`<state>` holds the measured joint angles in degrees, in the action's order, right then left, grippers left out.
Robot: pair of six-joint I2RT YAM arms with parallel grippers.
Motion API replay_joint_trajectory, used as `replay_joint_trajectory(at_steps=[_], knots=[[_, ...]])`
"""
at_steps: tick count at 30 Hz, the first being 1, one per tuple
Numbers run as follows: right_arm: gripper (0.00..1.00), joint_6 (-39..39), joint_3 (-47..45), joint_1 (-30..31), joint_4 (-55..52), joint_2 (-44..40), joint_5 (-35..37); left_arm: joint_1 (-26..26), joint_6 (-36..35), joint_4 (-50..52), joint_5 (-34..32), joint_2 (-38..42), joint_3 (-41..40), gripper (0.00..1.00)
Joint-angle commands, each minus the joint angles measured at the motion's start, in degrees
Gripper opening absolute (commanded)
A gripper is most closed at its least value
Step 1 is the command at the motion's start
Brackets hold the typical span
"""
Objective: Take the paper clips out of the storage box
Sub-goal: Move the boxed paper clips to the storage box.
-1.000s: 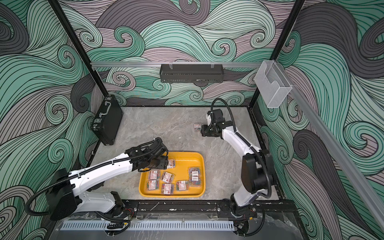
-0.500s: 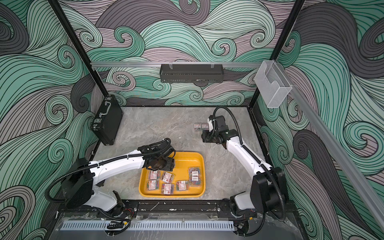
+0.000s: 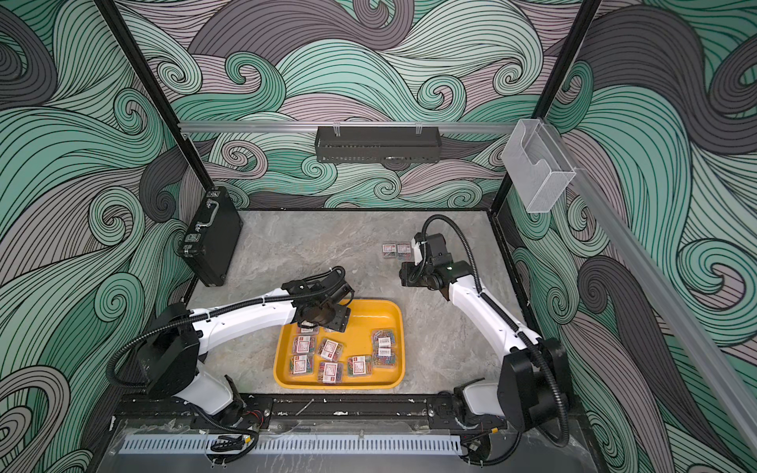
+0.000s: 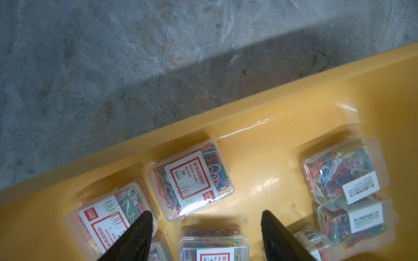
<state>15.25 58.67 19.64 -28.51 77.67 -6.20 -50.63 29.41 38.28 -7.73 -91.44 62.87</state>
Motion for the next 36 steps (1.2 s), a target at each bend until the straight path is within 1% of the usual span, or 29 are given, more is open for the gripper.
replay_joint_trajectory(at_steps=[1, 5, 11, 15, 21, 30, 34, 36], knots=[[0.60, 0.1, -0.1, 0.2, -1.6, -1.9, 1.3, 0.9, -6.7, 4.9, -0.5, -1.9, 2.4, 0.75], [0.61, 0.0, -0.1, 0.2, -1.9, -2.3, 1.6, 2.0, -8.7, 6.5, -1.3, -2.7, 2.9, 0.75], [0.61, 0.0, -0.2, 0.2, -2.4, -2.8, 1.8, 3.3, -15.1, 4.6, 4.8, -2.6, 1.5, 0.75], [0.61, 0.1, -0.2, 0.2, -2.9, -3.5, 2.0, 3.9, -17.3, 3.2, 6.3, -3.0, 1.1, 0.75], [0.62, 0.1, -0.5, 0.2, -3.6, -4.8, 2.7, 4.6, -18.8, 2.5, 5.2, -4.5, 1.0, 0.75], [0.62, 0.1, -1.1, 0.2, -4.4, -6.5, 3.3, 5.0, -19.4, -0.1, 1.1, -7.4, 0.6, 0.73], [0.62, 0.1, -1.4, 0.2, -4.9, -7.4, 3.9, 5.0, -18.3, -0.7, 1.3, -8.1, 0.3, 0.72], [0.62, 0.0, -1.5, 0.2, -5.1, -8.0, 4.3, 5.0, -17.5, -0.8, 2.0, -8.3, 0.1, 0.69]])
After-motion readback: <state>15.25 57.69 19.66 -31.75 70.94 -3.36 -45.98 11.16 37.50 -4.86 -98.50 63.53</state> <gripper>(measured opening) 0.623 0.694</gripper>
